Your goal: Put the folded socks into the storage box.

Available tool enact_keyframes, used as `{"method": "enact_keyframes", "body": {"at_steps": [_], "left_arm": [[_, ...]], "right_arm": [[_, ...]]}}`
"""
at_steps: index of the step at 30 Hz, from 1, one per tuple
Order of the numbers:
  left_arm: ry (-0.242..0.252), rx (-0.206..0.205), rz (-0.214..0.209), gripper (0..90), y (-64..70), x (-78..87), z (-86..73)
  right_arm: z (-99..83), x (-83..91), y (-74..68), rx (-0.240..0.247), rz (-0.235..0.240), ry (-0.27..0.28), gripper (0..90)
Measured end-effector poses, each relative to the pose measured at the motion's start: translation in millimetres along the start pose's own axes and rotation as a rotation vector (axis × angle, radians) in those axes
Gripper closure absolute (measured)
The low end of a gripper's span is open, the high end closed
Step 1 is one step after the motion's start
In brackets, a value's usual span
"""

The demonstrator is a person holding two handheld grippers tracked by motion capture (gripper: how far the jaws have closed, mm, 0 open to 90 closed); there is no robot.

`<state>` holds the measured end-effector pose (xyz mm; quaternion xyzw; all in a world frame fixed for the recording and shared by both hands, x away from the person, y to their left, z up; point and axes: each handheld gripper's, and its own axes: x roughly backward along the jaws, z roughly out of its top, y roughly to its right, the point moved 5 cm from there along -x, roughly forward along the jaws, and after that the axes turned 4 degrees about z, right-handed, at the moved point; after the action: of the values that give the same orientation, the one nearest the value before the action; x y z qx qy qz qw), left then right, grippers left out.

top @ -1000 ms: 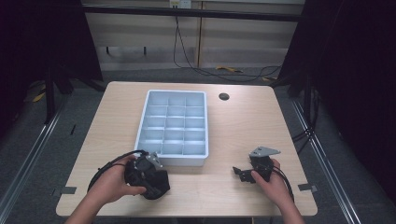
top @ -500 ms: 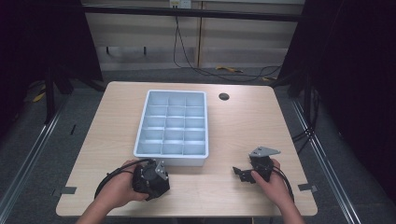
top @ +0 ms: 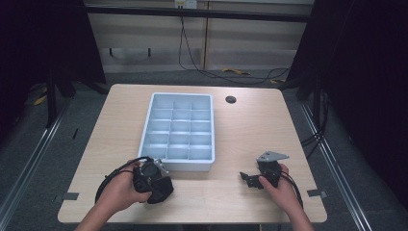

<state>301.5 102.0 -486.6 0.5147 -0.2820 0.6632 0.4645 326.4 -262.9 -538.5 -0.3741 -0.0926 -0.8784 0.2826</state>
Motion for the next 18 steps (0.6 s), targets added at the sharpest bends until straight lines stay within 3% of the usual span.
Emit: {"method": "enact_keyframes", "body": {"at_steps": [15, 18], "left_arm": [[-0.028, -0.022, 0.048, 73.3, -17.7, 61.5, 6.6], [-0.016, -0.028, 0.048, 73.1, -21.0, 74.2, 8.8]], "right_arm": [[0.0, 0.0, 0.0, 0.001, 0.000, 0.000, 11.7], [0.0, 0.0, 0.0, 0.000, 0.000, 0.000, 11.7]]}}
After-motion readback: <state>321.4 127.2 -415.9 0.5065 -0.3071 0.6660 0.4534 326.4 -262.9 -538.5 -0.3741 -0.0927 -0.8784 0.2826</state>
